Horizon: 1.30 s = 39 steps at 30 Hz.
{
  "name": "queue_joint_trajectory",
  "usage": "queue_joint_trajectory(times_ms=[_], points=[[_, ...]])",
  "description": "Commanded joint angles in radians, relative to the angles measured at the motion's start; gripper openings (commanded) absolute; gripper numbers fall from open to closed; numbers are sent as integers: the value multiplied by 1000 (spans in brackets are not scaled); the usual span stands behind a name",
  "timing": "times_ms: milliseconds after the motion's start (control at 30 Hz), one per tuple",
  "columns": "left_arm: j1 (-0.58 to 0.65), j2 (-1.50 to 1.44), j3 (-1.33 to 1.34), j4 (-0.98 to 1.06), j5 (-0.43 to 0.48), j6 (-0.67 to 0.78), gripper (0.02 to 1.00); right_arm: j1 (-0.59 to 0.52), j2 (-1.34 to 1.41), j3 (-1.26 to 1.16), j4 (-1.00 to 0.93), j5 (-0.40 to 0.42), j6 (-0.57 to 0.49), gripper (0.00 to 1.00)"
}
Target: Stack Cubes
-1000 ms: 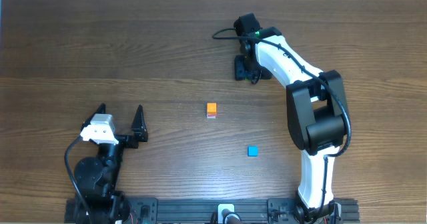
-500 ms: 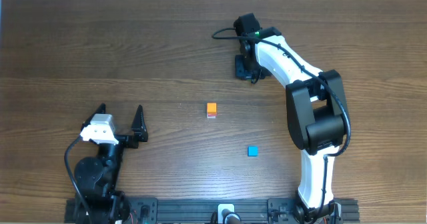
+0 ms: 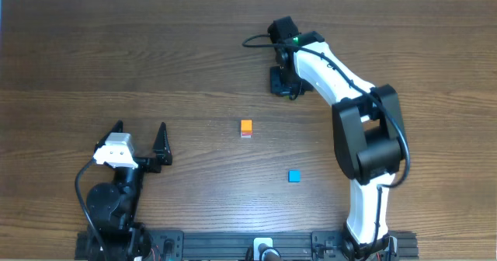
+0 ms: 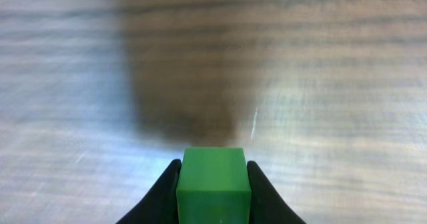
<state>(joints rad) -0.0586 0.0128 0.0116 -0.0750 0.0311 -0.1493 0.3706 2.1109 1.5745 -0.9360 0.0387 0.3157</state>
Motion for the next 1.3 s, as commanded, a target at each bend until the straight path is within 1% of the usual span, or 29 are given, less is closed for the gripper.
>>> queue_joint_trajectory(times_ms=[33,200,300,333,567,667,800,1300], points=[[6,-6,-6,-1,13,15,1000,86,-203,34,-66,-11,58,71],[6,-6,-6,-1,13,15,1000,198,-316,34,-152,18,153,53],[6,-6,-6,-1,13,15,1000,253,-339,34,-182,23,200,56],[6,-6,-6,-1,13,15,1000,282,-339,34,-200,23,235,51],[6,-6,-6,-1,13,15,1000,371,-306,33,-239,23,340,38],[6,-6,-6,-1,13,15,1000,386,-272,32,-264,19,388,18],[6,-6,-6,-1,13,15,1000,389,-232,32,-261,-16,394,12],[6,-6,-6,-1,13,15,1000,378,-176,27,-249,-15,409,14]])
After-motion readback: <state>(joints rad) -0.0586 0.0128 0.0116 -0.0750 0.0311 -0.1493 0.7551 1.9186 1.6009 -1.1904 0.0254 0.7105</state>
